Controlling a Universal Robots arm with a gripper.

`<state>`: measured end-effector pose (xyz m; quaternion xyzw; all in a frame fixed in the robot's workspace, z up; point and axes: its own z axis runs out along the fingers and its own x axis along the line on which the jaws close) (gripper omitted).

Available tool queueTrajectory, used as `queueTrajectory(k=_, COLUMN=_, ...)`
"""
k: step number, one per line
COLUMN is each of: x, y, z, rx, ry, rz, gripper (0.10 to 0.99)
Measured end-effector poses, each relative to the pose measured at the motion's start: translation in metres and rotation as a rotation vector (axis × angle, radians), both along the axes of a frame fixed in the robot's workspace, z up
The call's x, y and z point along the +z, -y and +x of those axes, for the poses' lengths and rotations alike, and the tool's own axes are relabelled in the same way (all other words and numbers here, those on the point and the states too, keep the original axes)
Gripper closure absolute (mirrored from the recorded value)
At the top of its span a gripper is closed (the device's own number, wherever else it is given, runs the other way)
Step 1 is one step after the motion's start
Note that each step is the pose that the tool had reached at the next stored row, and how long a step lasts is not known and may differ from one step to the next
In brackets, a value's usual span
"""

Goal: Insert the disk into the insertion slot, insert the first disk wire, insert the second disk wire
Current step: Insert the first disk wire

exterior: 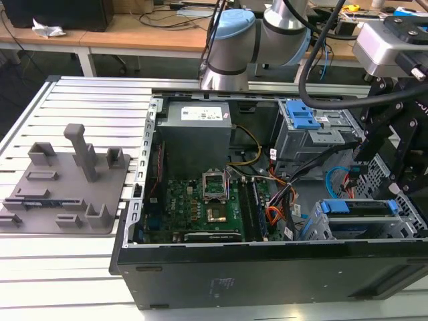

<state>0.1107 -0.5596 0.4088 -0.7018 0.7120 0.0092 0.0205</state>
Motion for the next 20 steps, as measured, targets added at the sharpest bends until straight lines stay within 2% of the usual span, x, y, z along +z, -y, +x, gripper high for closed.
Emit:
queueTrajectory(k=12, x=0.0, y=0.0, z=0.0, rx=0.0, ry=0.0, rz=-0.001, gripper=0.463)
queueTrajectory(k=13, x=-0.0001, y=-0.0013, z=0.0, rx=0.0, ry=0.0001, rz=-0.023, gripper=0.463)
queueTrajectory(k=14, x=0.0, y=-0.0036, z=-0.0002, rx=0.0, ry=0.0065, rz=-0.075, gripper=0.463)
queueTrajectory(k=15, x=0.0, y=-0.0043, z=-0.0005, rx=-0.004, ry=0.0286, rz=-0.104, gripper=0.463)
queueTrajectory(k=16, x=-0.0006, y=-0.0043, z=-0.0004, rx=-0.02, ry=0.0352, rz=-0.105, gripper=0.463)
queueTrajectory(k=18, x=-0.002, y=-0.0043, z=-0.0005, rx=-0.049, ry=0.0343, rz=-0.107, gripper=0.463)
queueTrajectory(k=19, x=-0.0031, y=-0.0043, z=-0.0005, rx=-0.062, ry=0.0338, rz=-0.113, gripper=0.463)
queueTrajectory(k=20, x=-0.0034, y=-0.0059, z=-0.0005, rx=-0.063, ry=0.0341, rz=-0.134, gripper=0.463)
